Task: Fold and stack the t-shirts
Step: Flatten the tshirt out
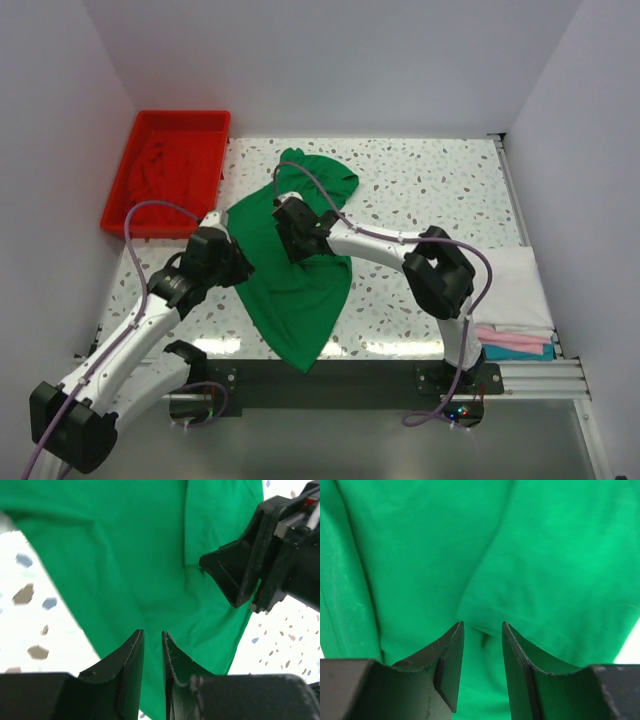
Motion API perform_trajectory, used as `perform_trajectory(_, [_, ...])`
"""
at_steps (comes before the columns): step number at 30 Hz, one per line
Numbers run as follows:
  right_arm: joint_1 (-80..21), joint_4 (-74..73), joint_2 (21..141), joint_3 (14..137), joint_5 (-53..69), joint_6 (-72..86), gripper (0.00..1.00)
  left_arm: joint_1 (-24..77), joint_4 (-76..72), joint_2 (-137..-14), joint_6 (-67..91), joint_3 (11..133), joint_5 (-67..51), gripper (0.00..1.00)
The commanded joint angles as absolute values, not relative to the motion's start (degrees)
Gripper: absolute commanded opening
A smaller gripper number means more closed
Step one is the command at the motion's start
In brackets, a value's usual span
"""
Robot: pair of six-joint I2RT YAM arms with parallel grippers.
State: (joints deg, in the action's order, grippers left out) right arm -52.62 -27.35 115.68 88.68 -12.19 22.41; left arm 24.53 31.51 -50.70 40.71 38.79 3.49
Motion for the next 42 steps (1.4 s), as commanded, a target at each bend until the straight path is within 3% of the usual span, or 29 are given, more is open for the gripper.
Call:
perform_trajectory(1, [-55.8,-26.98,117.68,92.02,-13.52,21.0,0.4,24.87,32.94,-44.14,45.96,36.48,6.23,0.25])
perform_trajectory(9, [-59.06,-31.63,123.22,97.37,-25.65,21.8,0.39,24.87,36.21,-40.43,46.58,36.91,7.56,0.25])
perform_trajectory(14, [-59.24,-33.05,124.19,97.82,-31.8,23.11,0.33,24.87,36.12,-39.9,46.15,36.56,7.21,0.25])
perform_trajectory(20, [-59.24,-32.61,125.06,98.26,-33.57,22.5,0.33,24.87,35.16,-40.52,46.05,35.86,6.15,0.25])
perform_trajectory(25, [-59.24,-32.43,125.6,99.05,-32.61,22.59,0.24,24.87,34.98,-40.78,45.44,35.51,5.36,0.26])
perform_trajectory(32, [-59.15,-31.2,124.02,98.35,-32.34,22.85,0.24,24.87,33.66,-41.66,44.82,34.45,2.11,0.29])
perform_trajectory(38, [-57.75,-30.5,122.87,96.95,-30.5,23.82,0.03,25.14,31.82,-42.01,45.61,31.47,-0.96,0.29])
perform_trajectory(42, [-55.64,-28.57,120.68,94.4,-29.09,24.96,0.0,27.06,31.2,-41.84,46.76,29.45,-1.58,0.28])
